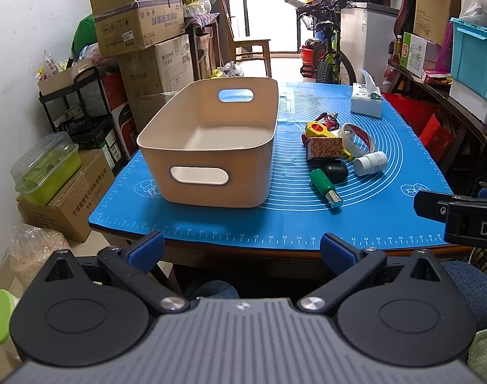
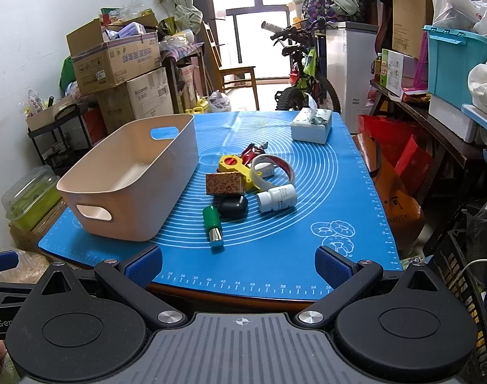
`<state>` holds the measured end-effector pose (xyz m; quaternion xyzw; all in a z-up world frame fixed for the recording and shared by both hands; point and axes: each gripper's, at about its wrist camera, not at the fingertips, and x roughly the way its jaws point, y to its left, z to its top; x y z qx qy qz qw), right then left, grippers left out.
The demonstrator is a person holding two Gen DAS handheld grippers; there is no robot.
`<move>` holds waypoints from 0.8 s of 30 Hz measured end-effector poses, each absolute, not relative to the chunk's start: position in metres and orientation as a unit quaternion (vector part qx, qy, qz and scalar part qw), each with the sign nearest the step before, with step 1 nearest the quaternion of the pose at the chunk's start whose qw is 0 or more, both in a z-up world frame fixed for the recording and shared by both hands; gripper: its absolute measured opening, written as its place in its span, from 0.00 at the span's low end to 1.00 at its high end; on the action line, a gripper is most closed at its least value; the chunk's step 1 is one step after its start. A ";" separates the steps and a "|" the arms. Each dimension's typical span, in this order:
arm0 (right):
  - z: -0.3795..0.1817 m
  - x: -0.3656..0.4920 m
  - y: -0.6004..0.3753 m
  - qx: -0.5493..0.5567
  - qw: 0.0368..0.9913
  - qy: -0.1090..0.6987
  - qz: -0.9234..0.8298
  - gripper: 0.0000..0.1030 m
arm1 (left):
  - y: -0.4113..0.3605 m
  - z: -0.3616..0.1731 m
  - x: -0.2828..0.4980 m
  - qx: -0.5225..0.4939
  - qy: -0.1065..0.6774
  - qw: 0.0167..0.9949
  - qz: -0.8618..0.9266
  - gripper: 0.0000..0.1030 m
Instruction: Organize rigid objects
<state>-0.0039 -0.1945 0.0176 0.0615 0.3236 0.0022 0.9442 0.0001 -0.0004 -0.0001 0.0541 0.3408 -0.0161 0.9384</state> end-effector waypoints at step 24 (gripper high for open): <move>0.015 -0.007 -0.189 0.062 0.945 0.320 0.004 0.98 | -0.001 -0.004 0.001 0.052 0.339 0.939 -0.015 0.99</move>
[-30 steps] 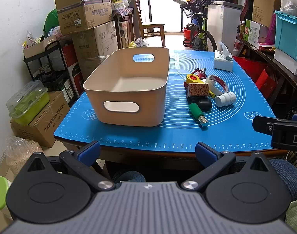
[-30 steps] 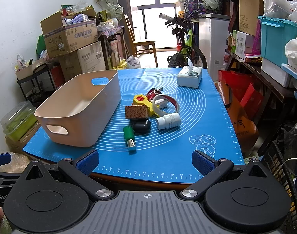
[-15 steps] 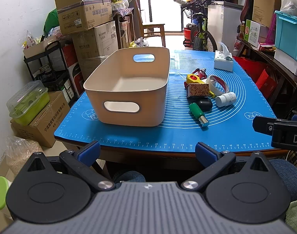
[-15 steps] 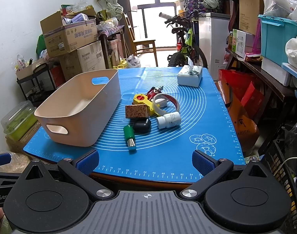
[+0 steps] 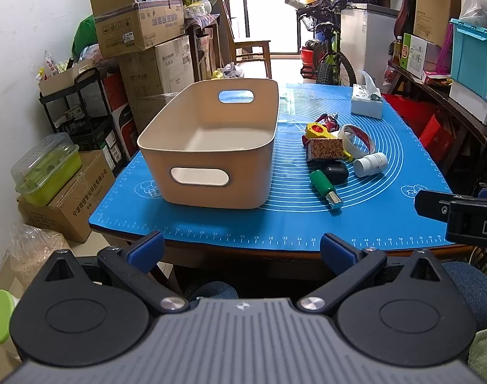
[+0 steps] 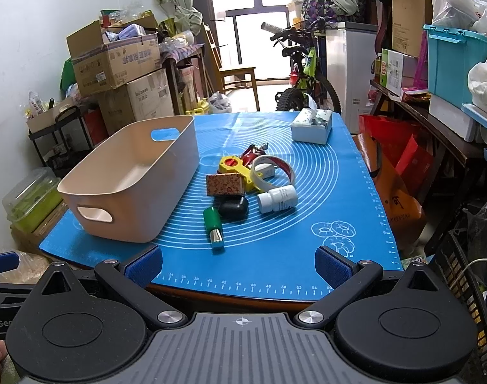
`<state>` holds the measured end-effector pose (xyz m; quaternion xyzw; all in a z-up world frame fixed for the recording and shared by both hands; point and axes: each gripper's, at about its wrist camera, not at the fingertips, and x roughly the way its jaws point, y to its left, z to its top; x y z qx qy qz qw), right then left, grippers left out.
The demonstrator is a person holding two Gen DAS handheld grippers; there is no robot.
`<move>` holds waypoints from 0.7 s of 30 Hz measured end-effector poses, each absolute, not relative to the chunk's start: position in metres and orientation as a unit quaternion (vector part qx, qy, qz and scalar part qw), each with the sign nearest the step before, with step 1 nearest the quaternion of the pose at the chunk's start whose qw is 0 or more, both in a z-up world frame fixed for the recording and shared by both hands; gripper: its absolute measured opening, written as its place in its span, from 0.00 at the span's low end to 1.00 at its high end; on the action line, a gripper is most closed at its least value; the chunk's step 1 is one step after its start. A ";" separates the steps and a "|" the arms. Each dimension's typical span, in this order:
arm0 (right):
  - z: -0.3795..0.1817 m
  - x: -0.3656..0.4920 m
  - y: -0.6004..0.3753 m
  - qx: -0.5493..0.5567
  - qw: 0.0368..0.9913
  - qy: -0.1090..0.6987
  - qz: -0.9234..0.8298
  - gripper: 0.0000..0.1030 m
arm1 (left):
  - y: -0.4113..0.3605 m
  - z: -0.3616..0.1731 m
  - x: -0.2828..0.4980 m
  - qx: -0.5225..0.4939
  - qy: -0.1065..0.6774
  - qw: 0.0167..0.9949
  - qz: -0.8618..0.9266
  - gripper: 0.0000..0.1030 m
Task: Organize rigid objects
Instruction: 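Grasp the basket rim with the left gripper while the right gripper grasps the green screwdriver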
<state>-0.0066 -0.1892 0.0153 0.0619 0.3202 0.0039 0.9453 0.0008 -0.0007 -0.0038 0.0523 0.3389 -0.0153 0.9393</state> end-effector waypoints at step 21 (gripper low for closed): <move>0.043 0.030 -0.189 0.049 0.951 0.303 0.036 0.98 | 0.030 0.041 0.045 0.021 0.346 0.938 -0.016 0.99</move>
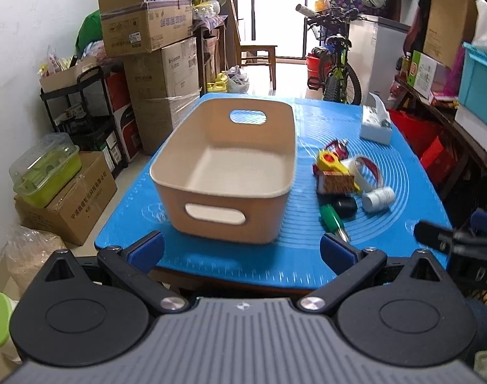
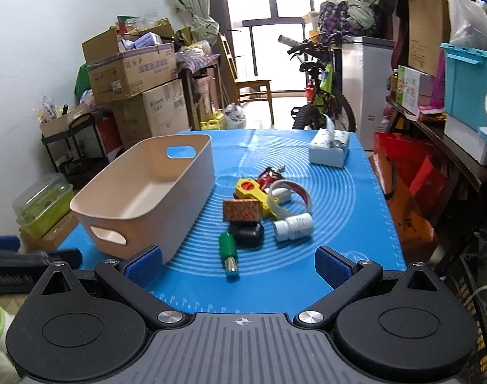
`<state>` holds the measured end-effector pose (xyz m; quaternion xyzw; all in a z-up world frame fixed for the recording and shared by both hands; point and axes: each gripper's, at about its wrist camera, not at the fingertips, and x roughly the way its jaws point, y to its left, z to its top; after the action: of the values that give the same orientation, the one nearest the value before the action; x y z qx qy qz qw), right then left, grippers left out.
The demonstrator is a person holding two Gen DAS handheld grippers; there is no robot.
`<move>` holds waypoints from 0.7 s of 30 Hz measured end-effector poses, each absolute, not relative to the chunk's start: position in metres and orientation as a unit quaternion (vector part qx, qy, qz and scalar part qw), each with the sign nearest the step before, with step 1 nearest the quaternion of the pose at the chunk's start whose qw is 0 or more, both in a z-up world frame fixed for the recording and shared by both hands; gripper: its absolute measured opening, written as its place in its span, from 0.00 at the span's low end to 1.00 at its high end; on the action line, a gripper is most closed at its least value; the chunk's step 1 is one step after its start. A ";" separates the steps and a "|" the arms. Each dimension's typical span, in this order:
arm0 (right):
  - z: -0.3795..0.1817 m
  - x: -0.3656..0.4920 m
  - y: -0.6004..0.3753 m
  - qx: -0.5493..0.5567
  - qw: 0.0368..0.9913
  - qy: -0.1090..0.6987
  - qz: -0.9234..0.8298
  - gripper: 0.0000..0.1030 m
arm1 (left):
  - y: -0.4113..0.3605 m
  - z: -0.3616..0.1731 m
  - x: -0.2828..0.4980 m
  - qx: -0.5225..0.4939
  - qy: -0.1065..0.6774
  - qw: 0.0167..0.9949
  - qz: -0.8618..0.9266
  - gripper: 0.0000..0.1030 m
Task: Organize rigid objects
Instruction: 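Grasp the basket rim with the left gripper while the right gripper grasps the green screwdriver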
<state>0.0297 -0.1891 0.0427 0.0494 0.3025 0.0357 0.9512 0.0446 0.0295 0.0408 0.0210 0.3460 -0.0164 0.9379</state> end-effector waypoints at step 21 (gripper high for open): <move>-0.024 0.172 -0.164 0.026 0.925 0.377 0.038 0.98 | 0.102 0.025 0.195 0.025 0.415 0.909 0.037 0.99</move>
<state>0.1720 -0.1635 -0.0242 0.0258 0.3768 0.0382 0.9251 0.1946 0.1021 0.0246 0.0251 0.4150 0.0372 0.9087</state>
